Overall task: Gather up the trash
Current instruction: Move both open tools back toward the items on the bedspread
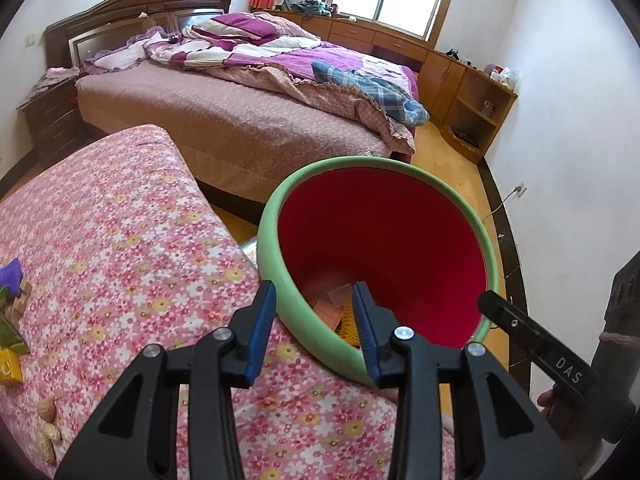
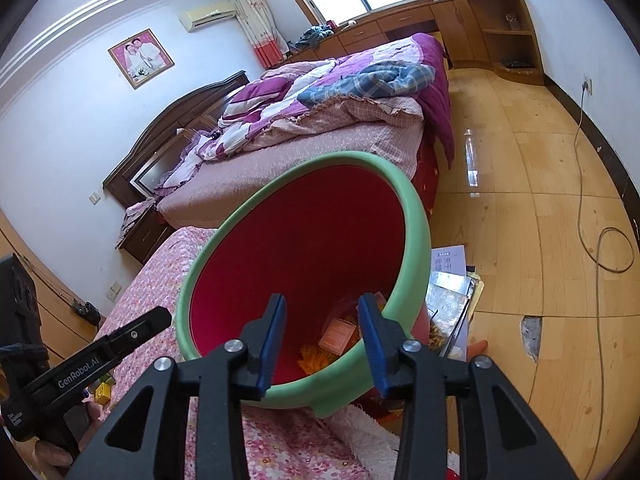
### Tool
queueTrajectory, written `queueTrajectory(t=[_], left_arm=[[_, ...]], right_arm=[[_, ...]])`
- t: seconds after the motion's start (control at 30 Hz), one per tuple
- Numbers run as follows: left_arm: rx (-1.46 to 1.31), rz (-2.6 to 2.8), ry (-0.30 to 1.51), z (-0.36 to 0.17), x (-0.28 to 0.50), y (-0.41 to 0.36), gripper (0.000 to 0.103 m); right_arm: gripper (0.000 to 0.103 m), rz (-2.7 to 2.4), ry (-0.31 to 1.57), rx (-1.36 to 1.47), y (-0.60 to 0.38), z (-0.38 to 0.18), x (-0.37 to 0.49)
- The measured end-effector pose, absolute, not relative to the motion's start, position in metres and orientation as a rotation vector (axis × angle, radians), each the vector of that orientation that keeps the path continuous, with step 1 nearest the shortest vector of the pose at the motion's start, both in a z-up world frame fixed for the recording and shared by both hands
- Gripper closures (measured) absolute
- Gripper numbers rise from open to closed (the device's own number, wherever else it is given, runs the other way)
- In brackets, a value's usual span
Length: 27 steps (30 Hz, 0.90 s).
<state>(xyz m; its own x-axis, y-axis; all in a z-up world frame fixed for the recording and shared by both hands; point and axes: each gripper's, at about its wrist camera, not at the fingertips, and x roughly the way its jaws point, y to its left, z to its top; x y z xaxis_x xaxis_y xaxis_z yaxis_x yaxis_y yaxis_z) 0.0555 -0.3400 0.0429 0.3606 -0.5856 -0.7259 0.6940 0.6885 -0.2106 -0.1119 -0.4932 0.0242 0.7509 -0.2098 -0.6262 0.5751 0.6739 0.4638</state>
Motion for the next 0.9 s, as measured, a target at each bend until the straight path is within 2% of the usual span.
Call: queueTrajectory(t=[0.2,0.47,0.6,0.73,0.9], left_arm=[[0.125,-0.804,0.878,0.046,0.055,-0.324,0.064],[0.089,-0.756,0.888,0.052,0.053,-0.294,0.064],[0.068,-0.735,0.890,0.057,0.054,-0.276,0.063],[0.053,-0.699,0.877,0.062,0.057,-0.259,0.053],[0.032,-0.647,0.862,0.068,0.062,-0.232,0.051]], right_arm=[[0.055,-0.458,0.576,0.701,-0.488,0.028,-0.111],[0.038,-0.432,0.589,0.669,-0.469,0.038,-0.105],[0.035,-0.421,0.589,0.659,-0.461,0.042,-0.102],[0.026,-0.414,0.581,0.643,-0.452,0.048,-0.101],[0.020,-0.405,0.579,0.620,-0.438,0.054,-0.097]])
